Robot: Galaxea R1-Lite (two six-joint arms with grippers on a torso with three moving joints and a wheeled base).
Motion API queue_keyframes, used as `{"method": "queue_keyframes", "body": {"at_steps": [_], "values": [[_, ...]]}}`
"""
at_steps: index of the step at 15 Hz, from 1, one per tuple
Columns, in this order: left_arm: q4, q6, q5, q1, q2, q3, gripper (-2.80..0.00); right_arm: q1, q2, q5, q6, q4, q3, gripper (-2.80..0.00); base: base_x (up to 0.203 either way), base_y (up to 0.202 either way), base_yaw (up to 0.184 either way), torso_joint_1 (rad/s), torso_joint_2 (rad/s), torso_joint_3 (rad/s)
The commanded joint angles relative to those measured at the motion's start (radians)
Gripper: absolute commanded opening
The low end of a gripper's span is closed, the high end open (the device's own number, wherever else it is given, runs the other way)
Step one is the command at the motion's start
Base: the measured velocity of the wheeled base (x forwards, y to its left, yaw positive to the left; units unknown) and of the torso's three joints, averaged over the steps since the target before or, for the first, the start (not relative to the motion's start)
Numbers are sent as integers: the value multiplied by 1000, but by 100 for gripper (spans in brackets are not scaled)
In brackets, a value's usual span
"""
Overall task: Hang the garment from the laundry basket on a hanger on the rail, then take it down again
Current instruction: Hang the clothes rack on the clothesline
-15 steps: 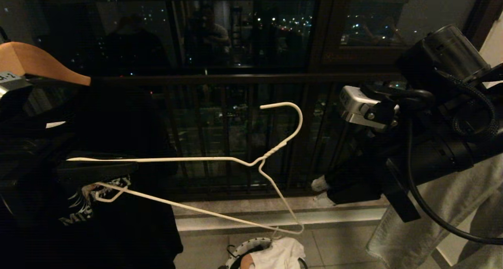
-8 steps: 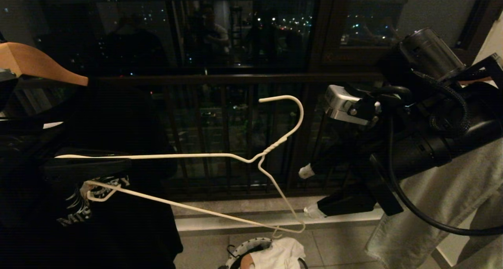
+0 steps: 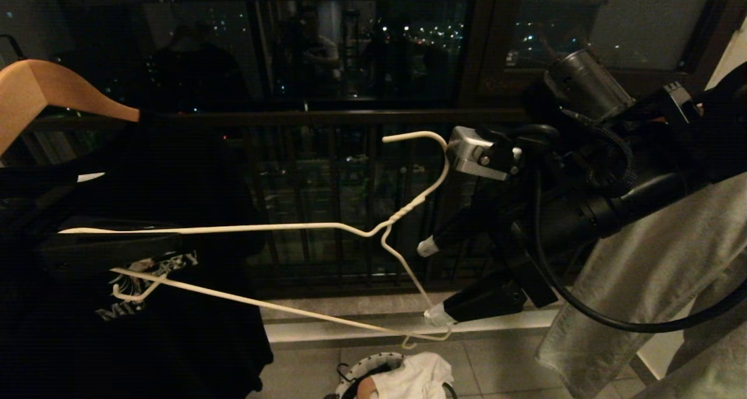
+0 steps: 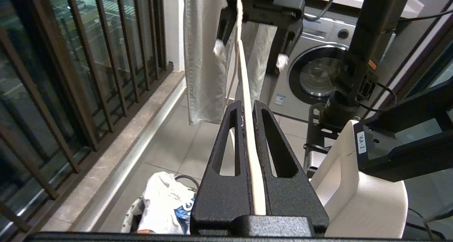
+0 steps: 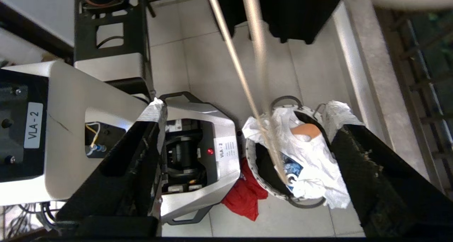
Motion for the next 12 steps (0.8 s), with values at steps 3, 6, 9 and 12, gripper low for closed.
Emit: {"method": "queue_keyframes", "body": {"at_steps": [3, 6, 9, 12], "values": [[-3, 0, -7, 15, -28, 0, -280, 19, 41, 3, -7, 5, -4, 0, 0, 0, 0, 0, 0, 0], [-3, -27, -5, 22, -54, -6, -280, 25, 48, 16, -6, 4, -10, 0, 0, 0, 0, 0, 0, 0], [-3, -34, 11, 24, -66, -6, -280, 26, 71, 55, -1, -38, -11, 0, 0, 0, 0, 0, 0, 0], [-3, -34, 15, 24, -66, -6, -280, 31, 96, 94, -2, -63, -10, 0, 0, 0, 0, 0, 0, 0]]}}
